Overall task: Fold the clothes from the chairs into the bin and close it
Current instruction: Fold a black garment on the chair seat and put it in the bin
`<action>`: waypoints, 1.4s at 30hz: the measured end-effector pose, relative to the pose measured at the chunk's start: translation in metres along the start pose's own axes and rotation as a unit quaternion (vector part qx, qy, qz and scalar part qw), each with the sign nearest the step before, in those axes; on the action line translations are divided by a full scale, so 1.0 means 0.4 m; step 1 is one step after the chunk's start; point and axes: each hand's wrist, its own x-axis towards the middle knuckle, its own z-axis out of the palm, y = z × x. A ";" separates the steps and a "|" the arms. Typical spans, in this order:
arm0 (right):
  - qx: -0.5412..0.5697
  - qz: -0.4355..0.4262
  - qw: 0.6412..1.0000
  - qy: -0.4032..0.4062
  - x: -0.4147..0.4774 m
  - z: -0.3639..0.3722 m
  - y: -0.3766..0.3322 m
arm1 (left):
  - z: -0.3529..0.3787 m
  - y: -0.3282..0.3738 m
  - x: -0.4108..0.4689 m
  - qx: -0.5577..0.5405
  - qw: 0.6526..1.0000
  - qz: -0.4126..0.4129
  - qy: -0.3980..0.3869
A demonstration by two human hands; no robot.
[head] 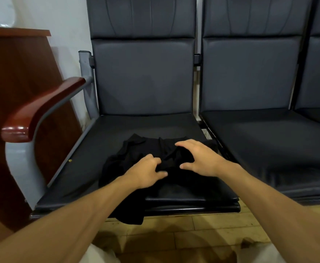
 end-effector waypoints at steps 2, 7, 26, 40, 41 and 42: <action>-0.045 -0.006 0.999 -0.016 0.018 0.018 0.012 | -0.017 0.010 0.005 -0.108 0.993 -0.017 0.054; 0.068 0.006 0.996 0.058 0.037 -0.006 0.025 | -0.081 0.031 -0.025 -0.494 0.861 -0.095 0.075; 0.328 0.200 0.896 0.224 -0.027 -0.095 0.036 | -0.130 -0.023 -0.076 -0.468 0.866 -0.095 0.150; 0.342 0.203 0.916 0.053 -0.046 -0.106 0.003 | -0.115 0.008 -0.095 -0.433 0.897 -0.062 0.069; 0.362 0.189 0.912 0.020 -0.055 -0.112 -0.001 | -0.109 0.002 -0.098 -0.362 0.931 -0.039 0.006; 0.381 0.169 0.909 -0.030 -0.068 -0.117 -0.006 | -0.100 -0.006 -0.101 -0.257 0.964 -0.010 -0.071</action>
